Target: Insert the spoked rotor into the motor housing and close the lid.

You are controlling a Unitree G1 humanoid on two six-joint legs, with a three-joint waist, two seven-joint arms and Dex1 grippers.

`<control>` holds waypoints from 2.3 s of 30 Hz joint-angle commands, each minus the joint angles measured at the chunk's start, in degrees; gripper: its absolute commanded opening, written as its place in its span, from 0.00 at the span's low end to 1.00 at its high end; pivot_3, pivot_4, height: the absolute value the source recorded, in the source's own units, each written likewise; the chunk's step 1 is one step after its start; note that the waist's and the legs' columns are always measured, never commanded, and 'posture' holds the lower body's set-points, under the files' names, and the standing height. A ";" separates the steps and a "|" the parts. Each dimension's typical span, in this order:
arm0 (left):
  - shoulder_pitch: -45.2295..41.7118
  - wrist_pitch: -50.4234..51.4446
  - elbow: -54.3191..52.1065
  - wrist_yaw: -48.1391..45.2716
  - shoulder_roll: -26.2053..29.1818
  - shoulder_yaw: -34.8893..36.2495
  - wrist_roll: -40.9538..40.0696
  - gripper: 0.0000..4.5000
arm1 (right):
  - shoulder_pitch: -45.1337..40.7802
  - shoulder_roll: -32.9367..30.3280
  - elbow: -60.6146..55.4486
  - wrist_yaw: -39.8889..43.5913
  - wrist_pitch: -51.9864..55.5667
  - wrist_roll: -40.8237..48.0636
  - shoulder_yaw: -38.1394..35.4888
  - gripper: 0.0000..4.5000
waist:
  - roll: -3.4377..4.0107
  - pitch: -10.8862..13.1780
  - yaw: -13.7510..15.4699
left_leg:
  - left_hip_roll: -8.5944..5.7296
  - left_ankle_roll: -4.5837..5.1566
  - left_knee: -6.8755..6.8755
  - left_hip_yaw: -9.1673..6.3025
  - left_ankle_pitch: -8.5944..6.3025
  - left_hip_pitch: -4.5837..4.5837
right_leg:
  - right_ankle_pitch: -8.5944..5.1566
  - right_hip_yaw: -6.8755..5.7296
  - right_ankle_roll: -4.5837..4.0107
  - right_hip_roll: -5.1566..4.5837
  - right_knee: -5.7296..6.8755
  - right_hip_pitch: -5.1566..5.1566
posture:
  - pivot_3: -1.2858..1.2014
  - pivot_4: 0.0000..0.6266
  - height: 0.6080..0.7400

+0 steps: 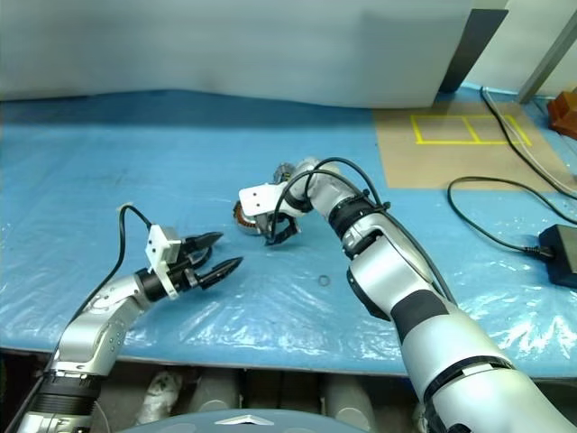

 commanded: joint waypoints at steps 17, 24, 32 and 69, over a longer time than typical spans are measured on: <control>0.94 -0.73 -2.79 1.59 -1.26 -0.31 0.35 1.00 | 3.88 -2.03 -2.39 -1.70 -5.95 -5.77 3.08 0.46 | 0.04 0.00 0.09 | -0.03 -0.01 0.03 0.04 0.00 0.04 | -0.01 0.03 0.00 -0.04 0.03 0.02 | 0.52 0.24 1.00; 1.14 -0.20 -3.32 0.92 -0.95 -0.55 -0.31 1.00 | 6.85 -9.37 -13.87 7.35 -16.51 -3.94 4.69 0.46 | 0.03 0.00 0.52 | -0.04 0.19 0.03 0.05 -0.11 -0.02 | -0.01 0.02 0.00 -0.06 -0.01 0.01 | 0.52 0.24 1.00; 1.57 0.41 -4.04 0.88 -0.62 -0.46 -0.43 1.00 | 13.31 -20.40 -31.37 15.82 -33.42 3.62 6.14 0.46 | 0.00 0.02 -0.26 | 0.00 0.35 0.05 0.07 -0.04 -0.05 | 0.00 0.01 0.02 -0.01 0.02 -0.02 | 0.52 0.24 1.00; 3.71 7.34 -12.27 4.93 0.01 0.04 -2.18 1.00 | -2.27 -16.46 -10.56 -19.82 -62.52 -24.66 14.50 0.46 | -0.02 0.05 -1.40 | 0.07 0.22 0.19 0.17 -0.13 -0.23 | -0.01 0.26 0.00 0.18 0.02 -0.26 | 0.52 0.24 1.00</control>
